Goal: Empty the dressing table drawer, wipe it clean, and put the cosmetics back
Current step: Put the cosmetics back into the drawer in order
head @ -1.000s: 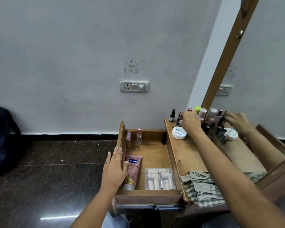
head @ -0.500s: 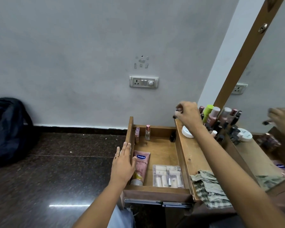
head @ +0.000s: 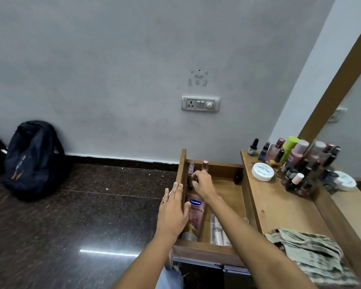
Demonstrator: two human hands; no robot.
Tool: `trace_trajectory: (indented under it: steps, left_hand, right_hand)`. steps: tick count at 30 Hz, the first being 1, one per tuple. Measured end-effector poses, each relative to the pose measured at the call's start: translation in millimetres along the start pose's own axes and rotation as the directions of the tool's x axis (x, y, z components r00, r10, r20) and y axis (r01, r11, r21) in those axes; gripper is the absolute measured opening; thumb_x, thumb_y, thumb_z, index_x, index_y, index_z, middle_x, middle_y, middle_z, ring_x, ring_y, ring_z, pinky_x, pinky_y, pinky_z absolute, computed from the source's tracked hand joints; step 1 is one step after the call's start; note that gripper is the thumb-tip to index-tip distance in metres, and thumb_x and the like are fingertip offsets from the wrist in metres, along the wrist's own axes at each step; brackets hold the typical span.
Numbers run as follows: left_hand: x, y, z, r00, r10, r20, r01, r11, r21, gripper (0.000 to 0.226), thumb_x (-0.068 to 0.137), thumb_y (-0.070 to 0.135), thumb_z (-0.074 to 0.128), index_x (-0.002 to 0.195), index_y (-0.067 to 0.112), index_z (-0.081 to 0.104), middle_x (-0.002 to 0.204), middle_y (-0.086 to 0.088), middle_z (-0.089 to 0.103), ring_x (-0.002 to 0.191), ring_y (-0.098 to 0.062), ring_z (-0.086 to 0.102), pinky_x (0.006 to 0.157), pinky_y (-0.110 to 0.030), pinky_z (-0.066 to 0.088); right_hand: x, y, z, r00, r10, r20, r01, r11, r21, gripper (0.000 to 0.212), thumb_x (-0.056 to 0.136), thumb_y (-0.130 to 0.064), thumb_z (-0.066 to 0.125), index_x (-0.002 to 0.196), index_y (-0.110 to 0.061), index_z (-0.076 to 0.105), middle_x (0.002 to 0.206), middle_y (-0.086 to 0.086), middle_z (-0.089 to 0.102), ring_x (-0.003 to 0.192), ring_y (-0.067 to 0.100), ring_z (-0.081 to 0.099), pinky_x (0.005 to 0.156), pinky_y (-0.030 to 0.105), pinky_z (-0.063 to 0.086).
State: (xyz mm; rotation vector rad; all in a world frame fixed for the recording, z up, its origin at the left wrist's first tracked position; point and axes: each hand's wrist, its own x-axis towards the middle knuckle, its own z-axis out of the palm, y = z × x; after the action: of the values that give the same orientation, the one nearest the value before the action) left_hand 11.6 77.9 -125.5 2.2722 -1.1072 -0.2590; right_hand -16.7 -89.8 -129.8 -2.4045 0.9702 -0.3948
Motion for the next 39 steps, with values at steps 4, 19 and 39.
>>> trace_trajectory:
  steps: [4,19,39]
  left_hand:
    - [-0.3,-0.1,0.6,1.0,-0.004,-0.004,0.003,0.999,-0.044,0.06,0.1,0.039,0.04,0.154,0.026,0.016,0.161,0.009,0.011,0.149,-0.018,0.001,0.119,-0.031,0.01]
    - [-0.2,-0.6,0.4,1.0,-0.003,0.009,0.003,0.999,-0.051,0.061,0.099,0.04,0.041,0.154,0.028,0.016,0.161,0.012,0.01,0.149,-0.017,0.002,0.119,-0.032,0.013]
    - [0.6,1.0,0.8,1.0,-0.007,0.015,0.007,1.0,-0.022,0.06,0.099,0.04,0.041,0.153,0.027,0.018,0.161,0.008,0.013,0.149,-0.022,0.005,0.118,-0.036,0.016]
  right_hand:
    - [-1.6,7.2,15.4,0.997,0.014,-0.071,-0.006,0.994,0.11,0.015,0.089,-0.001,0.059,0.1,-0.009,0.064,0.103,0.0,0.053,0.089,0.008,0.051,0.074,0.008,0.04]
    - [-8.4,1.0,38.2,0.935,0.325,-0.142,-0.227,0.856,0.465,0.019,0.083,0.003,0.066,0.087,-0.015,0.062,0.085,0.0,0.064,0.074,0.006,0.058,0.057,0.009,0.043]
    - [-41.8,13.1,-5.7,0.944,0.256,-0.207,-0.156,0.901,0.405,0.019,0.082,-0.004,0.068,0.088,-0.021,0.064,0.084,-0.007,0.065,0.079,0.004,0.061,0.069,0.015,0.052]
